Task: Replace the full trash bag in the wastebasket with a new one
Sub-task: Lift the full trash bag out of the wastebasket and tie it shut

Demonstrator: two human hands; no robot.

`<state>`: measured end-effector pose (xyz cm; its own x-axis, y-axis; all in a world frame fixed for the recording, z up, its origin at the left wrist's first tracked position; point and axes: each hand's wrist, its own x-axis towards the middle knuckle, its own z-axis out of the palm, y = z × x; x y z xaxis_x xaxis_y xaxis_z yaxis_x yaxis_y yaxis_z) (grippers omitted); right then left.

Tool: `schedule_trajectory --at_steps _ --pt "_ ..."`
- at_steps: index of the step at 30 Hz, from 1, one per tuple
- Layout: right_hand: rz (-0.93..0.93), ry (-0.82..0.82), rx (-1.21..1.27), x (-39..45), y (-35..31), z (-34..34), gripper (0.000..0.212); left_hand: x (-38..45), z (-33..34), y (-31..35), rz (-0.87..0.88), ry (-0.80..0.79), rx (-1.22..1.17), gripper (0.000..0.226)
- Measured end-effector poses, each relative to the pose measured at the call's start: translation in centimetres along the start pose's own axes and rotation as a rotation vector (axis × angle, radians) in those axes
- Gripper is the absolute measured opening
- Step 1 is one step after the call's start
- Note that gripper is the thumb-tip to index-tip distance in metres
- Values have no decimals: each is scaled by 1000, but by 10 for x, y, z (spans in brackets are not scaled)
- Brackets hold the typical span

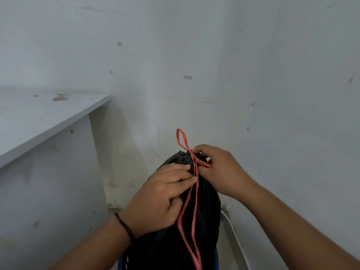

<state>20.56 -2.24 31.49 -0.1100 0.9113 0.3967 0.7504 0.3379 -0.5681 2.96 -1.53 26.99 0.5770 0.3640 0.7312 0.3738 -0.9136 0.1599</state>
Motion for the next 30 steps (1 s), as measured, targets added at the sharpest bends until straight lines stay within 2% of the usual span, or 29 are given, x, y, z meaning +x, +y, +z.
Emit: schedule_trajectory --at_steps 3,4,5,7,8,9,12,15,16,19,21,25,27,30 --pt "40 16 64 1 2 1 25 0 -3 4 -283 244 -343 42" --pt "34 20 77 1 0 2 26 4 -2 5 -338 279 -347 45" --pt "24 14 88 1 -3 3 27 10 -2 5 -391 241 -305 65" --pt "0 -28 93 1 -11 2 30 18 6 4 -440 61 -164 117" --pt "-15 -57 86 0 -15 2 30 22 9 3 -432 24 -82 129" --pt "-28 -82 74 0 -18 0 30 25 12 1 -410 36 -36 131" --pt "-58 -112 40 -2 -21 -4 26 34 16 -9 -368 80 -126 116" --pt "-103 -107 -3 -6 -21 -6 25 33 25 -16 -450 67 -405 103" --pt "-113 -100 -11 -7 -20 -6 25 33 28 -18 -488 68 -505 91" --pt "-124 -52 -4 -10 -17 -7 23 32 34 -23 -544 9 -681 31" --pt "-120 -24 28 -11 -13 -7 21 26 41 -26 -614 -57 -735 9" --pt "20 74 175 -12 4 -2 24 13 52 -30 -729 -165 -838 11" --pt "135 131 261 -12 17 1 16 8 55 -28 -734 -286 -853 13" --pt "343 181 441 -17 35 10 10 1 59 -30 -771 -319 -793 10"
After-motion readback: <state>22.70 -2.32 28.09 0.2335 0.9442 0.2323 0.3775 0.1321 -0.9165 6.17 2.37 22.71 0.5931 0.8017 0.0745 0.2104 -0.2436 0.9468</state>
